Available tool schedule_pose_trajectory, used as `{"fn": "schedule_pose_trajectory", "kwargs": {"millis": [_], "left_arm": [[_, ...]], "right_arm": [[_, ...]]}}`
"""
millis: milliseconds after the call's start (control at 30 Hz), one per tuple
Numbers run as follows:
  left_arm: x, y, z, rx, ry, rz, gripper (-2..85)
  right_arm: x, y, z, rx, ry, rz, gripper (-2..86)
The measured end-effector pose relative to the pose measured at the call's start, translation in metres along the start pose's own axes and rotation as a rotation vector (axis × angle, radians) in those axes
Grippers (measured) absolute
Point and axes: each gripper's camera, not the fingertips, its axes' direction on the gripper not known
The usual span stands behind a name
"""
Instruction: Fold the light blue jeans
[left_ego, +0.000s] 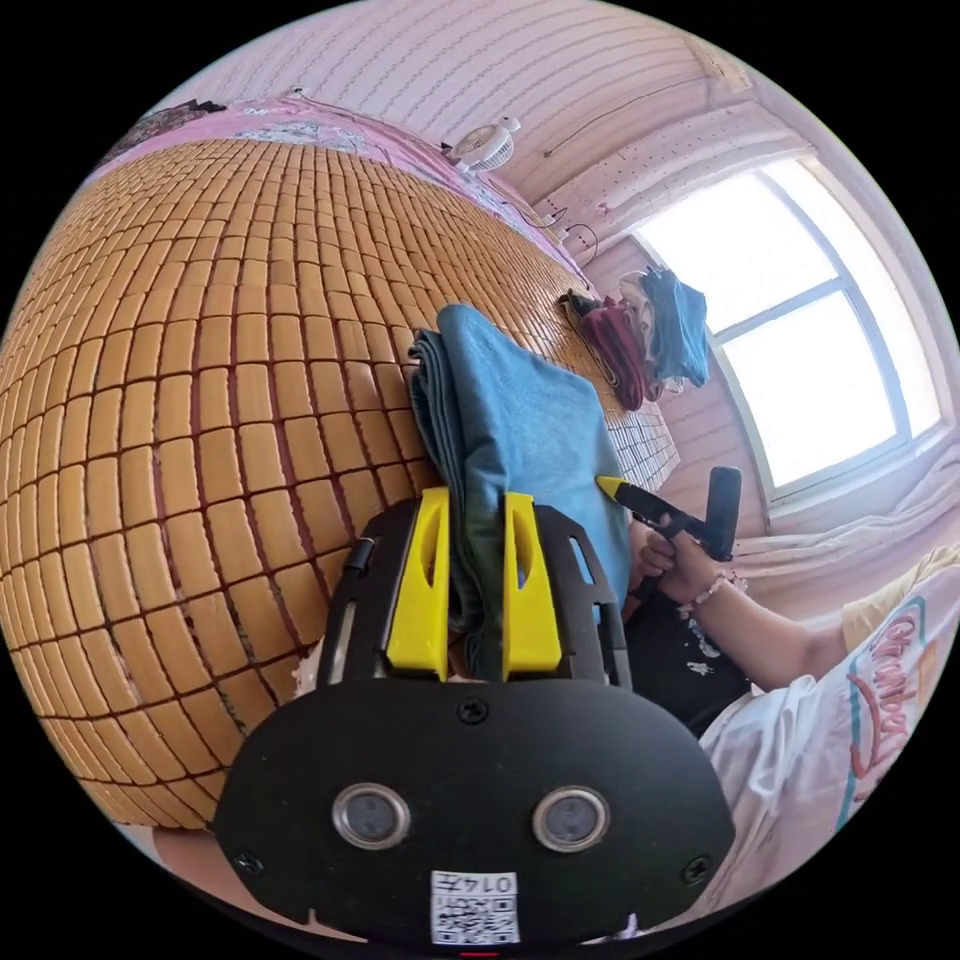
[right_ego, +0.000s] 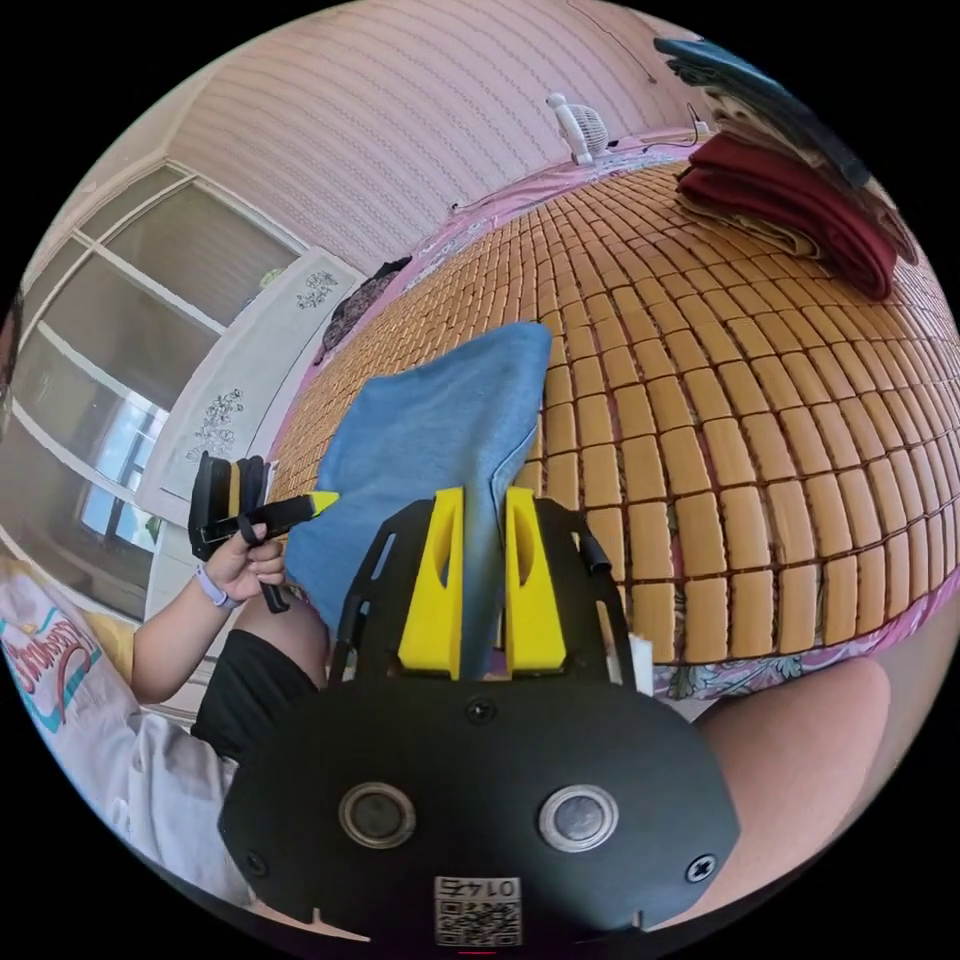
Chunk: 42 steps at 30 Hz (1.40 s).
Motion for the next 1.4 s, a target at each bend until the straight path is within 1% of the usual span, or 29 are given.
{"fn": "schedule_pose_trajectory", "kwargs": {"millis": [33, 100, 200, 300, 367, 400, 467, 500, 567, 600, 667, 700, 767, 800, 867, 933, 1000, 1033, 1100, 1133, 1167, 1200, 1233, 1267, 1333, 1400], "left_arm": [[-0.003, 0.008, -0.006, -0.003, 0.011, -0.018, 6.1], [-0.001, 0.024, -0.017, -0.008, -0.003, -0.019, 5.3], [0.006, 0.062, -0.042, 0.006, -0.068, -0.009, 5.1], [-0.006, 0.115, -0.080, 0.081, -0.004, -0.164, 5.0], [-0.005, 0.164, -0.122, 0.197, -0.003, -0.230, 4.9], [-0.004, 0.176, -0.134, 0.235, -0.009, -0.240, 4.9], [0.003, 0.229, -0.187, 0.407, -0.032, -0.280, 4.9], [0.004, 0.243, -0.201, 0.456, -0.039, -0.292, 4.9], [0.013, 0.302, -0.257, 0.657, -0.088, -0.334, 4.9], [0.016, 0.317, -0.270, 0.706, -0.107, -0.340, 4.9], [0.032, 0.369, -0.318, 0.885, -0.206, -0.345, 4.9], [0.036, 0.381, -0.329, 0.929, -0.231, -0.347, 4.9], [0.049, 0.421, -0.370, 1.103, -0.321, -0.347, 4.9], [0.052, 0.429, -0.379, 1.144, -0.343, -0.347, 4.9], [0.059, 0.450, -0.419, 1.281, -0.448, -0.331, 4.9], [0.058, 0.455, -0.449, 1.364, -0.517, -0.325, 4.9], [0.051, 0.447, -0.482, 1.379, -0.594, -0.312, 5.0], [0.042, 0.437, -0.502, 1.367, -0.662, -0.323, 5.1], [0.015, 0.423, -0.529, 1.389, -0.690, -0.419, 5.7], [-0.012, 0.418, -0.541, 1.418, -0.668, -0.530, 6.4], [-0.042, 0.412, -0.549, 1.387, -0.672, -0.633, 7.2], [-0.057, 0.409, -0.552, 1.350, -0.684, -0.679, 7.6], [-0.084, 0.408, -0.552, 1.256, -0.695, -0.759, 8.4], [-0.102, 0.412, -0.548, 1.190, -0.664, -0.812, 9.1], [-0.105, 0.423, -0.539, 1.156, -0.657, -0.786, 10.1], [-0.090, 0.436, -0.525, 1.176, -0.699, -0.743, 10.5]], "right_arm": [[-0.002, -0.002, -0.001, -0.018, -0.040, 0.018, 5.7], [-0.018, -0.003, -0.004, -0.028, -0.048, -0.025, 4.8], [-0.062, -0.009, -0.008, -0.061, -0.071, -0.143, 4.0], [-0.116, -0.018, -0.008, -0.107, -0.166, -0.269, 3.6], [-0.174, -0.024, -0.004, -0.151, -0.188, -0.428, 3.3], [-0.190, -0.025, -0.003, -0.160, -0.199, -0.465, 3.3], [-0.254, -0.032, 0.004, -0.180, -0.274, -0.616, 3.1], [-0.272, -0.033, 0.006, -0.184, -0.295, -0.656, 3.1], [-0.345, -0.039, 0.016, -0.209, -0.398, -0.816, 3.1], [-0.365, -0.040, 0.020, -0.217, -0.428, -0.854, 3.1], [-0.445, -0.043, 0.033, -0.249, -0.520, -1.016, 3.2], [-0.465, -0.044, 0.036, -0.256, -0.540, -1.056, 3.2], [-0.546, -0.048, 0.049, -0.271, -0.615, -1.202, 3.4], [-0.565, -0.050, 0.053, -0.276, -0.630, -1.231, 3.5], [-0.638, -0.060, 0.075, -0.295, -0.684, -1.311, 3.7], [-0.691, -0.069, 0.097, -0.300, -0.672, -1.355, 3.9], [-0.742, -0.079, 0.122, -0.299, -0.629, -1.386, 4.3], [-0.774, -0.089, 0.143, -0.300, -0.593, -1.379, 4.7], [-0.816, -0.107, 0.185, -0.323, -0.530, -1.318, 5.7], [-0.833, -0.121, 0.218, -0.349, -0.467, -1.237, 6.8], [-0.840, -0.132, 0.250, -0.408, -0.368, -1.153, 8.3], [-0.839, -0.135, 0.263, -0.445, -0.337, -1.118, 8.7], [-0.828, -0.136, 0.278, -0.499, -0.372, -1.070, 9.5], [-0.807, -0.130, 0.283, -0.512, -0.462, -1.047, 9.3], [-0.765, -0.115, 0.282, -0.547, -0.515, -1.057, 9.1], [-0.706, -0.093, 0.272, -0.600, -0.507, -1.115, 8.8]]}}
